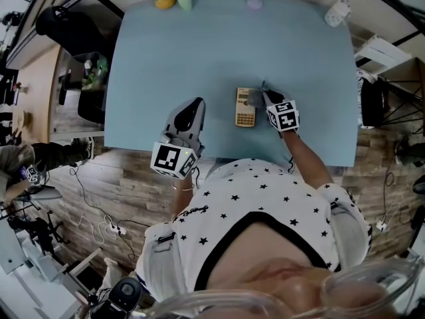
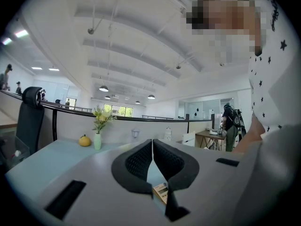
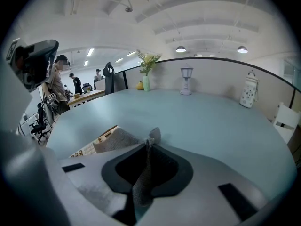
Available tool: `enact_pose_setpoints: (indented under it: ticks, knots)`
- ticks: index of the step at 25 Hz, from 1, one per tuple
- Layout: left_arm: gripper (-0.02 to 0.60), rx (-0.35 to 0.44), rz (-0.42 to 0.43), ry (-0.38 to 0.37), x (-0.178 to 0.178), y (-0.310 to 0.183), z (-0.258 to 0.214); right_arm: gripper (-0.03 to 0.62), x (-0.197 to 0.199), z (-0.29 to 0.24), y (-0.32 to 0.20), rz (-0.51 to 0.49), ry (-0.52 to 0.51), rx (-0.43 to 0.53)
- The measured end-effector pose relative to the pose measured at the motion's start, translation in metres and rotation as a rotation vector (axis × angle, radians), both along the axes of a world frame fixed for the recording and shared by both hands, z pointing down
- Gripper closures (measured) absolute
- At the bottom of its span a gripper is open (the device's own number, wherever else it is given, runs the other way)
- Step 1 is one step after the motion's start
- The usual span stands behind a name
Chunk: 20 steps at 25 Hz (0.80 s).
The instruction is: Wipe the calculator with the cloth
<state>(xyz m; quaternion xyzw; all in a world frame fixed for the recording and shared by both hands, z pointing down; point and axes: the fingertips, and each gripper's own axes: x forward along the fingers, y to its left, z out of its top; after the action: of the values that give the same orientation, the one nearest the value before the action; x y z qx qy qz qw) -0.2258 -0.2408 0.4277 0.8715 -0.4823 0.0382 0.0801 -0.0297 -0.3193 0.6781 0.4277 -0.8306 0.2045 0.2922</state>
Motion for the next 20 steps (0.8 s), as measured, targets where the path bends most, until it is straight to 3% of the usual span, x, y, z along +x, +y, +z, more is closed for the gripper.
enact_pose_setpoints:
  ticks: [8,14,20]
  knots:
    - [0.551,0.005,-0.014,0.002,-0.006,0.001,0.000,0.560,-0.013,-0.041,-0.011,0.014,-0.086,0.091]
    - [0.551,0.005,-0.026,0.005,-0.009,0.004,-0.001,0.559,-0.057,-0.071,-0.002,-0.087,-0.172,0.124]
    - [0.551,0.007,-0.054,0.001,-0.018,0.008,-0.001,0.559,-0.097,-0.058,0.023,-0.214,-0.153,0.087]
